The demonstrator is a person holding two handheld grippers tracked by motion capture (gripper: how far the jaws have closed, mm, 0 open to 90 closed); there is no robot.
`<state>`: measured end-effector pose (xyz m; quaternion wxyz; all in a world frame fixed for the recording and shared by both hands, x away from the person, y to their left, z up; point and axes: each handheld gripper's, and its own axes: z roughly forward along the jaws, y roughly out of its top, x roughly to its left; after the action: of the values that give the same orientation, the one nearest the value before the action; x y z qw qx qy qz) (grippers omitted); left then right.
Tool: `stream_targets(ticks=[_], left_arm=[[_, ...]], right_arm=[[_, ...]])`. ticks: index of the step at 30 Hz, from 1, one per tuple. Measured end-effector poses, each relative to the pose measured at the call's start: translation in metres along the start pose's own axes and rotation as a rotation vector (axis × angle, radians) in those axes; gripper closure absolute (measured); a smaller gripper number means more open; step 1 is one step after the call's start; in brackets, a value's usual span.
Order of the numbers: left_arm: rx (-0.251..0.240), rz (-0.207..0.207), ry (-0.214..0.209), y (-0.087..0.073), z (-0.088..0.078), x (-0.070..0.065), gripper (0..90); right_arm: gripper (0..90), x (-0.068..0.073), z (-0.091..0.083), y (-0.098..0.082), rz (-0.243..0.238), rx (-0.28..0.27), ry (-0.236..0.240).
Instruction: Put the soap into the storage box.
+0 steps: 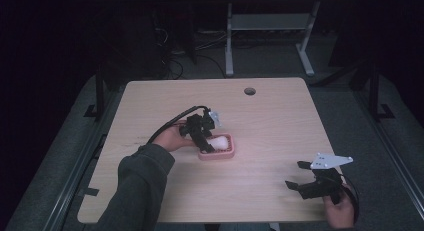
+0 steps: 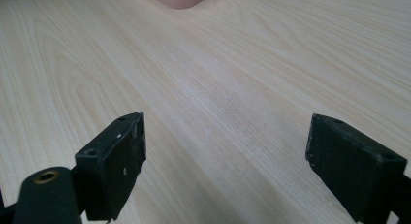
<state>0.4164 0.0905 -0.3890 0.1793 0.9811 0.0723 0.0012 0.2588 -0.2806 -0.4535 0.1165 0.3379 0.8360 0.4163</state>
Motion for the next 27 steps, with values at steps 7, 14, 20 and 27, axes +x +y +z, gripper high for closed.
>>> stream_targets(ticks=[7,14,20,27], left_arm=[[-0.009,-0.011,0.013,-0.004,-0.004,-0.004,33.2],[-0.015,-0.021,0.019,-0.010,-0.006,-0.009,31.0],[-0.025,-0.030,0.022,-0.015,-0.012,-0.015,29.3],[-0.042,-0.042,0.029,-0.024,-0.018,-0.021,28.3]], right_arm=[[14.2,-0.001,0.000,0.000,-0.001,0.001,-0.004],[14.2,-0.002,0.001,-0.001,0.005,0.005,-0.006],[14.2,-0.002,0.001,-0.001,0.007,0.009,-0.009],[14.2,-0.001,0.001,-0.001,0.011,0.011,-0.011]])
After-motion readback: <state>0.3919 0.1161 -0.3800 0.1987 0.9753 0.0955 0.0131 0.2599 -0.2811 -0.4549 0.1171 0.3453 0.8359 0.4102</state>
